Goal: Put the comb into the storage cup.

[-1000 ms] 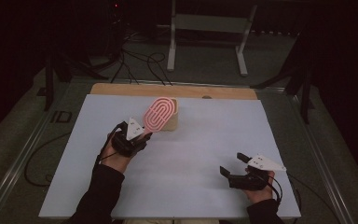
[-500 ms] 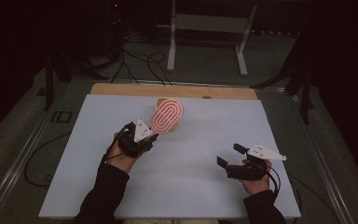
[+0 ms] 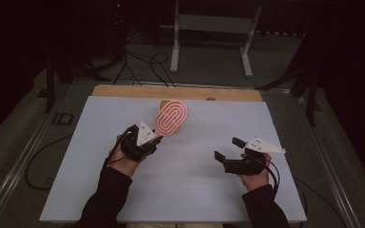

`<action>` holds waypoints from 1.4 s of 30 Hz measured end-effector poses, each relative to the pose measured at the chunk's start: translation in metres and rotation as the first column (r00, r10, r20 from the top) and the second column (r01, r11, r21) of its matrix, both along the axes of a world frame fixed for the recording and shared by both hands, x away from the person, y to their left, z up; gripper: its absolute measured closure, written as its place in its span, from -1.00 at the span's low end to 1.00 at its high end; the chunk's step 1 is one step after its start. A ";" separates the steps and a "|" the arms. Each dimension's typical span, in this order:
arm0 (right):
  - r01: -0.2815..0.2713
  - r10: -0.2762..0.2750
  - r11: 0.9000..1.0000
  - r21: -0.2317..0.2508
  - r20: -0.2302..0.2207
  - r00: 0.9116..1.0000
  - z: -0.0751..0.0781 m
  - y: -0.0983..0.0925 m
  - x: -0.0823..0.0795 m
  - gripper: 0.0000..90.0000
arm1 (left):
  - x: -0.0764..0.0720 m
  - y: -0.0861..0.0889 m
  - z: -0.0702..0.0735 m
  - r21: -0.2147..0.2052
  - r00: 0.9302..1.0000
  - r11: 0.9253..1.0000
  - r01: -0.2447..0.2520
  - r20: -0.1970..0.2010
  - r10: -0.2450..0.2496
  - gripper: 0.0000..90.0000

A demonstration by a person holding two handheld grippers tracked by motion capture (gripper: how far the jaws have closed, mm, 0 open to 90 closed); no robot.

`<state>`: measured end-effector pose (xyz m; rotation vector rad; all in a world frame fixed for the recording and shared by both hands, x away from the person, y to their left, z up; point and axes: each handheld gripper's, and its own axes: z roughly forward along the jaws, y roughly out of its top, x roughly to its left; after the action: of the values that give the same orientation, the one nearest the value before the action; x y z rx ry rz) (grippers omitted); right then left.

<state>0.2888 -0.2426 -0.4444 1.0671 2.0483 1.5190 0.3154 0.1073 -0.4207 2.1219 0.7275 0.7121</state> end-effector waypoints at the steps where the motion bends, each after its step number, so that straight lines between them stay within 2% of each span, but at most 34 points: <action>1: -0.006 0.006 1.000 -0.001 0.001 1.000 0.001 0.002 0.001 -0.82 | 0.000 -0.001 0.000 -0.004 1.000 1.000 0.001 0.003 -0.001 0.55; 12: -0.042 0.042 0.999 0.003 0.018 0.999 0.016 0.026 0.008 -0.82 | -0.006 -0.004 0.002 -0.003 1.000 1.000 0.012 0.020 -0.011 0.55; 18: -0.049 0.049 0.999 -0.021 0.004 0.999 0.023 0.041 0.014 -0.82 | -0.010 -0.003 0.005 -0.015 0.999 1.000 0.010 0.036 -0.010 0.55; 25: -0.084 0.084 0.996 -0.015 0.007 0.996 0.030 0.056 0.020 -0.82 | -0.012 -0.004 0.006 -0.016 0.999 1.000 0.017 0.047 -0.016 0.55; 30: -0.082 0.082 0.997 -0.015 0.010 0.997 0.033 0.061 0.023 -0.82 | -0.013 -0.007 0.005 -0.008 0.998 1.000 0.019 0.057 -0.019 0.55; 36: -0.097 0.097 0.995 0.014 0.007 0.995 0.036 0.064 0.026 -0.82 | -0.015 -0.012 0.003 0.005 0.998 1.000 0.024 0.066 -0.025 0.55; 42: -0.112 0.111 0.993 0.025 0.004 0.994 0.040 0.066 0.028 -0.82 | -0.019 -0.020 0.001 0.025 0.995 0.999 0.030 0.096 -0.033 0.55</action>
<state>0.3171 -0.1762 -0.4047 0.9743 2.1243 1.6035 0.2965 0.0878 -0.4198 2.1002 0.6353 0.8032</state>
